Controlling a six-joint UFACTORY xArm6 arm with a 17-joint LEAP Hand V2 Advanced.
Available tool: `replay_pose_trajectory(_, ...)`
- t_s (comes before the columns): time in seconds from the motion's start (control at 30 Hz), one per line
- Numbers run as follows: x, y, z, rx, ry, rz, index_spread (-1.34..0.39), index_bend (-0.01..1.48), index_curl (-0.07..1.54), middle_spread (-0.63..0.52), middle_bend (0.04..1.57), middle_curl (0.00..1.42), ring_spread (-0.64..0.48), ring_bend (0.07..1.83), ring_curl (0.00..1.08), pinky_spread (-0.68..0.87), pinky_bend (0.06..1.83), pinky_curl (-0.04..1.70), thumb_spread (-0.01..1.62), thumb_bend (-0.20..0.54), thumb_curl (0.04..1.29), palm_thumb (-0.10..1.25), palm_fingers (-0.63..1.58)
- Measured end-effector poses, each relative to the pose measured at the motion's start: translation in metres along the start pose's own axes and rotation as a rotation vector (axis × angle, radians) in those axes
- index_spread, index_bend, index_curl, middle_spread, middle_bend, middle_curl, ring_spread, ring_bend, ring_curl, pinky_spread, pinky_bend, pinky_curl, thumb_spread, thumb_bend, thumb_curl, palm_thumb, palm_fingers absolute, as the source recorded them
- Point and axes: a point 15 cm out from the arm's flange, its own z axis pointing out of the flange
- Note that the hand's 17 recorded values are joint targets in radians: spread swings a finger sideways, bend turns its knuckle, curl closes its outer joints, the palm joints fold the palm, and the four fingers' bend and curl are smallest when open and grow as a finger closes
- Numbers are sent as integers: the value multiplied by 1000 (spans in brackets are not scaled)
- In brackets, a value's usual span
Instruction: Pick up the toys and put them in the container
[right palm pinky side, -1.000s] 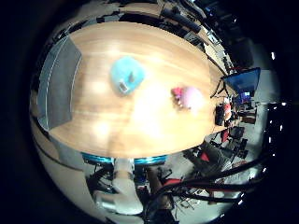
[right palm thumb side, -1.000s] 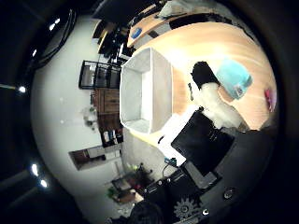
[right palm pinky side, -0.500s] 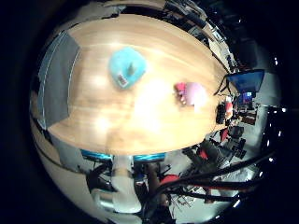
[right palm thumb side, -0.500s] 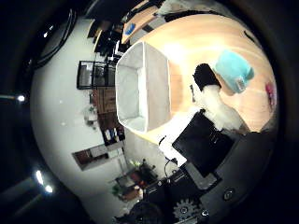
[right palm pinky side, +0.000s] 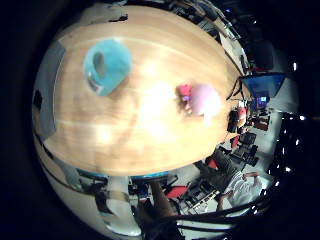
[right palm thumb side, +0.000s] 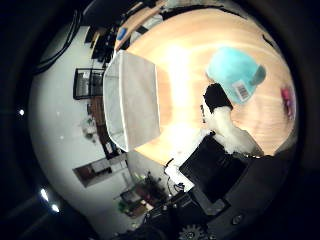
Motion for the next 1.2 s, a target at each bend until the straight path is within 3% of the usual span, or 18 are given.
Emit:
replay_pose_trajectory(0.67,44,-22,44,-21,-24,8,-611,277,406,-320,178,260,-307,615,170,153,624,6,1001,-27,464,610,367)
replay_pose_trajectory(1.2,16,-46,80,-52,-13,-73,-605,247,393,-309,175,261,-298,586,181,185,568,40,1001,-27,456,611,345)
